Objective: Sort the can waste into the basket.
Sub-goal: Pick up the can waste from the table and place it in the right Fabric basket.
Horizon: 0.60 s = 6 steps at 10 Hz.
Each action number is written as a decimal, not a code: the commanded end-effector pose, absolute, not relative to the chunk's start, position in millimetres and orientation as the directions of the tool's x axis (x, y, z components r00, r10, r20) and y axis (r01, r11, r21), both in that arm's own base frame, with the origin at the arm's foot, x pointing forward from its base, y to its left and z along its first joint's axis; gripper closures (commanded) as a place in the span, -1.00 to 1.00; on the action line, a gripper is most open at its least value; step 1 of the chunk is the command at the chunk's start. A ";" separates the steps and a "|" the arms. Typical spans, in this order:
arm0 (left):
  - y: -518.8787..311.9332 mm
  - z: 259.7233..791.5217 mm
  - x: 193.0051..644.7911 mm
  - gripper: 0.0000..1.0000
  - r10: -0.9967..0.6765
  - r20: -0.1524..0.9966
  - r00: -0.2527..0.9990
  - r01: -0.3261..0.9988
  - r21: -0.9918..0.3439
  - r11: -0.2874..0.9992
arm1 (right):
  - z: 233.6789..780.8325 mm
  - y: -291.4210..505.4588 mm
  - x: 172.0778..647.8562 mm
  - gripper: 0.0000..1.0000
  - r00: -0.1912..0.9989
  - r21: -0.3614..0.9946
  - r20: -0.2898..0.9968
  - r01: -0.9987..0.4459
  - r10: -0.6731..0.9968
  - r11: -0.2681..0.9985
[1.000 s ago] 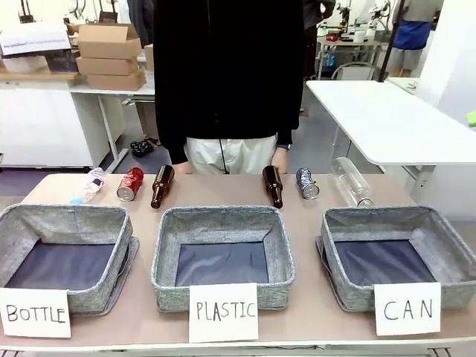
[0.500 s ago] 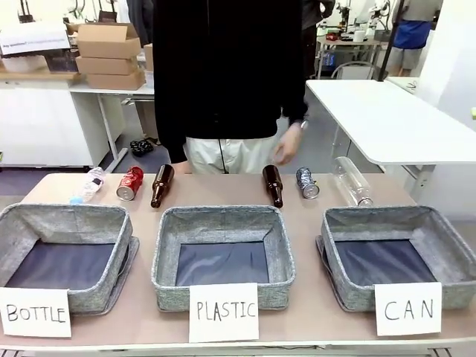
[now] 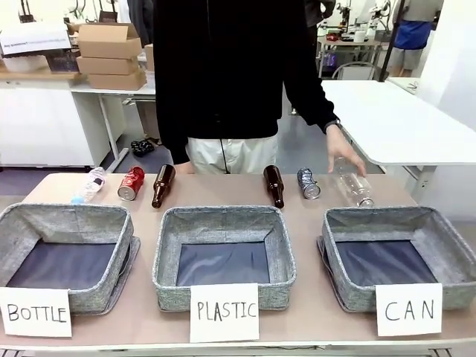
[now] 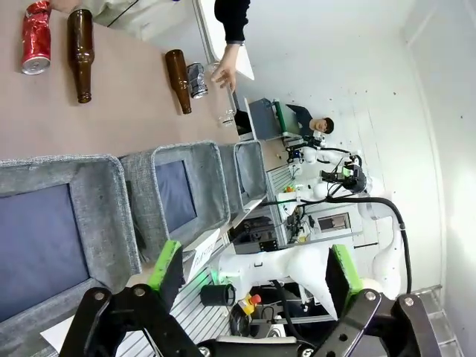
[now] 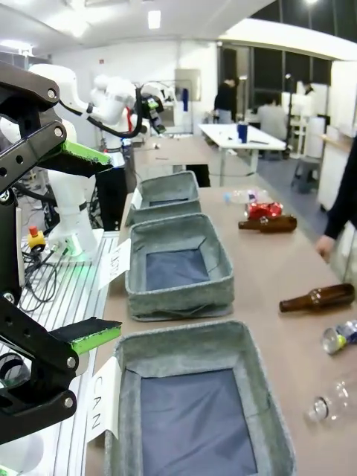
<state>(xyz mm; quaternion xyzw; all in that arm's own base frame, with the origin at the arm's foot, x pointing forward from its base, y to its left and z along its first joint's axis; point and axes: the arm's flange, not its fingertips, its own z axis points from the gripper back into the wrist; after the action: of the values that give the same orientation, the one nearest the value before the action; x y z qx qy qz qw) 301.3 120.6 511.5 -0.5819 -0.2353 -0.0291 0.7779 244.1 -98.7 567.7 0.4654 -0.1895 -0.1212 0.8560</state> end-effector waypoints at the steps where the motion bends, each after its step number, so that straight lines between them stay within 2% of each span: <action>1: 119.8 513.9 304.4 -1.00 0.226 0.423 0.878 0.349 -0.886 0.305 | 570.6 -97.6 246.6 -1.00 0.899 0.849 0.226 0.007 -0.376 0.528; 6: 119.2 511.8 302.5 -1.00 0.230 0.400 0.887 0.320 -0.892 0.319 | 570.6 -97.6 246.6 -1.00 0.899 0.849 0.226 0.007 -0.376 0.528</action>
<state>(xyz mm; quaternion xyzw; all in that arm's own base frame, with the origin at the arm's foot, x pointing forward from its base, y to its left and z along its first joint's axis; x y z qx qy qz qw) 302.2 119.4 511.8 -0.5816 -0.2353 -0.0283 0.7782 243.8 -98.1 570.1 0.4645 -0.1892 -0.1212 0.8566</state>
